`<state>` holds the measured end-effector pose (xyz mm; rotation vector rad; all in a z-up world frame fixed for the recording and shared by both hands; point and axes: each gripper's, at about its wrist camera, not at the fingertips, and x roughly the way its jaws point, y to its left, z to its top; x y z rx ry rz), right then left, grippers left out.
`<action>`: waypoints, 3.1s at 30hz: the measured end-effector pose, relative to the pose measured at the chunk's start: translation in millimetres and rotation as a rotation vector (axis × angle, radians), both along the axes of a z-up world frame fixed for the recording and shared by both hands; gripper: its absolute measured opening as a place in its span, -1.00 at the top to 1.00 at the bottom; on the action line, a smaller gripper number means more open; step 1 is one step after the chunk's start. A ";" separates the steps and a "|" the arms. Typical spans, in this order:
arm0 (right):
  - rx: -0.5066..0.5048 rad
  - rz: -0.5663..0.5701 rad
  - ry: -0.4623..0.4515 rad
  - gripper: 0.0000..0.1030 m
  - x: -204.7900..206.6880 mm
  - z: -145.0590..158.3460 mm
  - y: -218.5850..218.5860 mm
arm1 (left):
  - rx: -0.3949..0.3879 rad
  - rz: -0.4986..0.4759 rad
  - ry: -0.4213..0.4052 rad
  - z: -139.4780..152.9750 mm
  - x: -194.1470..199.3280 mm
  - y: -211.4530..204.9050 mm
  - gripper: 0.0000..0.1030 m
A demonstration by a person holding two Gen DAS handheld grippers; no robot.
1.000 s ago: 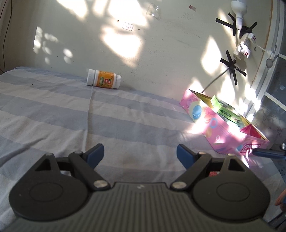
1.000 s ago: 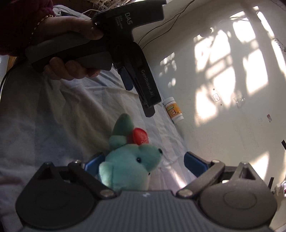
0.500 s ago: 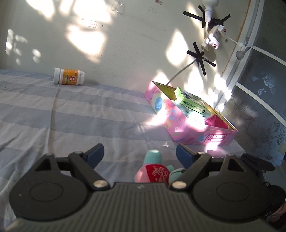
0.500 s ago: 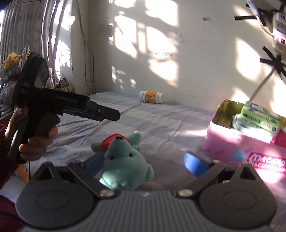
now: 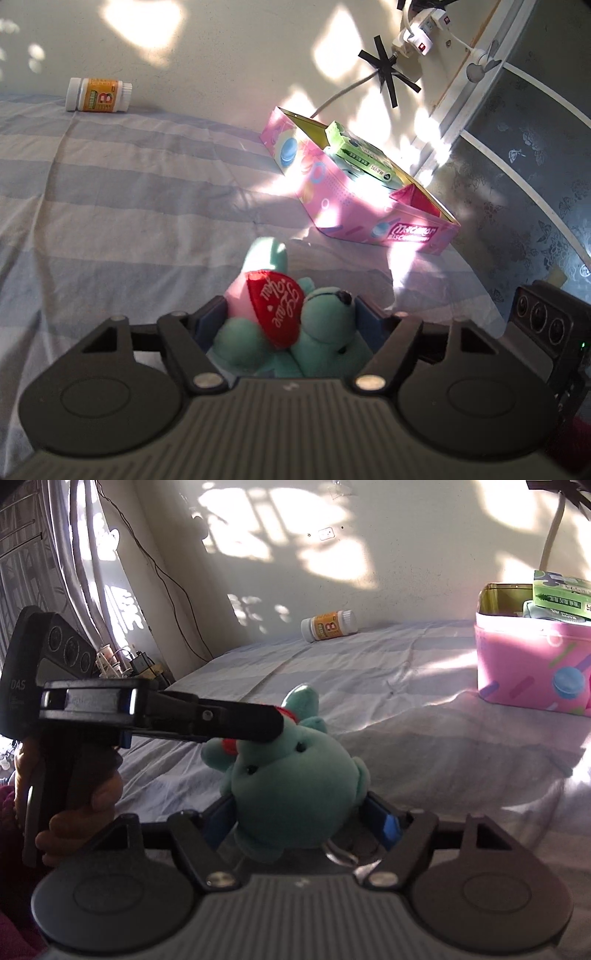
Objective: Organize objects
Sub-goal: 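Lift the plush bear with the right gripper while the left gripper closes on it, then carry the plush bear into the pink tin with both grippers and open them, then withdraw both grippers from the tin toward the orange vitamin bottle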
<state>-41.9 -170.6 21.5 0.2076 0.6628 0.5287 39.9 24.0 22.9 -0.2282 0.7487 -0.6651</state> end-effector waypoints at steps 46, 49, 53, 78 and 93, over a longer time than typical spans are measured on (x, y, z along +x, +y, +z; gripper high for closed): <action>-0.242 -0.410 -0.297 -0.57 128.3 20.3 -157.7 | 0.291 0.008 -0.279 57.6 129.2 -233.7 -0.66; -0.193 -0.439 -0.300 -0.72 115.2 25.9 -162.5 | 0.352 0.062 -0.314 63.8 117.6 -232.8 -0.69; -0.164 -0.447 -0.305 -0.73 90.7 33.1 -163.0 | 0.384 0.108 -0.335 71.5 96.4 -220.5 -0.69; 0.018 -0.717 -0.174 -0.65 -42.2 2.2 -165.2 | 0.398 0.047 -0.347 13.5 -18.6 -174.3 -0.78; -0.025 -0.694 -0.139 -0.64 -34.5 -1.3 -159.3 | 0.407 0.082 -0.260 -23.2 -11.7 -155.9 -0.82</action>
